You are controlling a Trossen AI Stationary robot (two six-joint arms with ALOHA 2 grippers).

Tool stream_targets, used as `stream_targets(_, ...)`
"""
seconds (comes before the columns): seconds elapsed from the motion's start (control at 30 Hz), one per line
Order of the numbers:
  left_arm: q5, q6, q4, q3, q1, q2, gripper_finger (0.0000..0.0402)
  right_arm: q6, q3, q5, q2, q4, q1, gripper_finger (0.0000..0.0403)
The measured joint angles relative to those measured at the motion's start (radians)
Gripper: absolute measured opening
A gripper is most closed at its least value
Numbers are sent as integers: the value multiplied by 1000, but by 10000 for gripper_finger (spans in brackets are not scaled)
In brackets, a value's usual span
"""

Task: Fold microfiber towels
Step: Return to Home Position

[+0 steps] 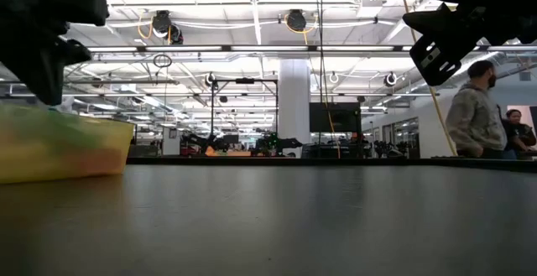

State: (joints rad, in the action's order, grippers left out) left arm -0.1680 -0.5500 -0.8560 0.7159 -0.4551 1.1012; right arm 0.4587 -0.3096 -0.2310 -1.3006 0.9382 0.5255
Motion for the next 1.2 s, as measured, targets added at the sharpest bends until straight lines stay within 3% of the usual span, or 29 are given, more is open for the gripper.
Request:
stream_targets(0.13,-73,-265,-180,6,15,-49,45,-11,0,0,0,-1,0,118)
stream_targets(0.23,-144,-380,-243,-30,27,-75,41,-29,0,0,0,-3,0,118)
stream_targets(0.43,-130,-356,-93,-199,92,-88,5,-34,0,0,0,-5,0,118)
stream_targets(0.6,-200,-328,-87,-194,147,-101,15,-40,0,0,9,-10,-2,118)
stream_targets(0.8,-327,-214,-45,-94,164,-177,3,-84,0,7,140,-161,-4,116)
stream_targets(0.9,-412,-87,109,-104,155,-264,6,-122,0,110,269,-301,-58,97)
stream_targets(0.97,-403,57,287,-149,162,-331,4,-142,0,197,355,-387,-122,72)
stream_targets(1.07,-309,232,507,-219,193,-433,4,-203,0,331,473,-539,-250,20)
stream_targets(1.2,-292,366,583,-260,245,-560,3,-293,0,476,624,-754,-395,10)
